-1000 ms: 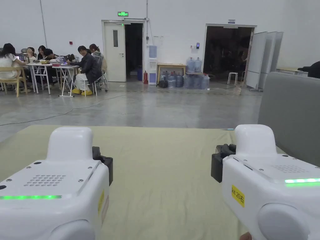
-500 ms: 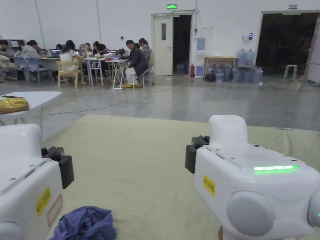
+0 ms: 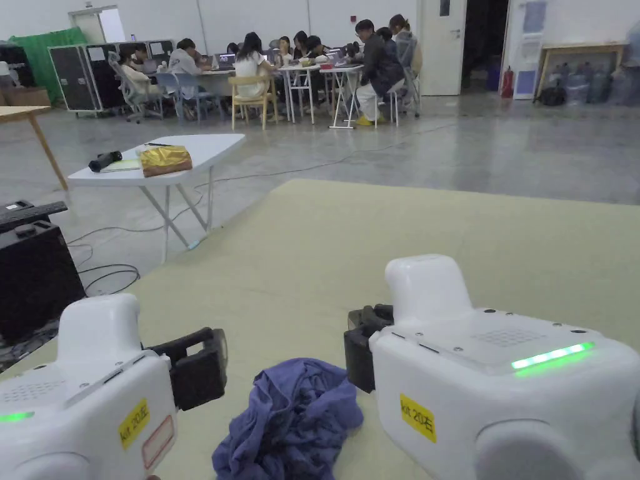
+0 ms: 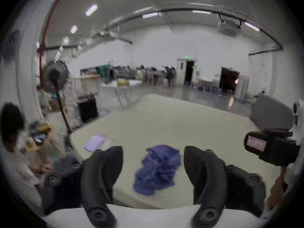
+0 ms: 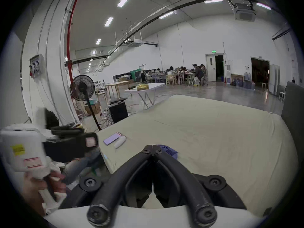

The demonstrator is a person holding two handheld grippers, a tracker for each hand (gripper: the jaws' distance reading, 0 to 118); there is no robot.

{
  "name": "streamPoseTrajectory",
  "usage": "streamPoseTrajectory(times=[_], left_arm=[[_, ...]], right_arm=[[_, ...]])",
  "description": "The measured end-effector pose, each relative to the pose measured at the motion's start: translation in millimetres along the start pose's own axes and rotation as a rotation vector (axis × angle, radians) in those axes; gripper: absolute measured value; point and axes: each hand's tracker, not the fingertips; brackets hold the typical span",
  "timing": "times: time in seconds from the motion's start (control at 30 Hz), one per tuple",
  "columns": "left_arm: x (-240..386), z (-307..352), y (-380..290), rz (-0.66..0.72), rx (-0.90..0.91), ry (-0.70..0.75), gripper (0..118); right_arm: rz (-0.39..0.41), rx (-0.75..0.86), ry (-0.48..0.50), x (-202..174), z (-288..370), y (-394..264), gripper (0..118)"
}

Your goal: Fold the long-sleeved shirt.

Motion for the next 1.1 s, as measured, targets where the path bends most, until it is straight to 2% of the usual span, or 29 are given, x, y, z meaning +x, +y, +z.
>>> streamPoseTrajectory(times=[0.03, 0.07, 0.17, 0.23, 0.4, 0.5, 0.53, 0.57, 0.6, 0.7, 0.83, 0.97, 1.1], left_arm=[[-4.6, -17.4, -7.5, 0.053, 0.031, -0.032, 80], [-6.0, -35.9, -13.5, 0.048, -0.002, -0.009, 87], [0.9, -90.9, -33.9, -0.040, -0.120, 0.053, 108], [7.5, -122.0, -49.4, -0.066, -0.192, 0.018, 109], [17.0, -211.0, -90.0, -0.075, -0.423, 0.058, 108], [23.6, -247.6, -113.7, -0.094, -0.605, 0.075, 98], [28.9, -255.6, -116.9, -0.134, -0.677, 0.121, 84], [35.3, -259.3, -117.5, -0.166, -0.689, 0.146, 34], [41.2, -257.7, -113.7, -0.154, -0.656, 0.114, 8], [74.8, -228.2, -85.2, -0.121, -0.582, 0.006, 8], [126.4, -176.5, -13.4, -0.092, -0.437, -0.181, 3], [205.1, -105.6, 60.0, -0.206, -0.258, -0.383, 3], [283.1, -48.5, 83.8, -0.249, -0.157, -0.602, 3]], right_arm=[[-0.013, -0.010, -0.002, 4.6, -0.7, -2.3, 0], [-0.025, -0.023, -0.005, 11.2, -3.7, -3.8, 0], [-0.030, -0.051, -0.027, 24.0, -8.0, -10.4, 0], [-0.031, -0.064, -0.036, 33.8, -12.4, -13.6, 0], [-0.074, -0.102, -0.050, 52.7, -15.9, -22.5, 0], [-0.090, -0.110, -0.073, 60.7, -10.2, -28.8, 0], [-0.100, -0.112, -0.089, 64.4, -6.9, -30.2, 0], [-0.112, -0.112, -0.102, 68.0, -2.7, -31.1, 0], [-0.128, -0.112, -0.108, 73.4, 0.8, -31.3, 0], [-0.211, -0.090, -0.121, 89.7, 16.3, -29.7, 0], [-0.242, -0.013, -0.174, 107.7, 52.4, -20.9, 0], [-0.247, 0.075, -0.238, 126.5, 105.9, -2.3, 0], [-0.260, 0.150, -0.351, 143.9, 164.2, 8.7, 0]])
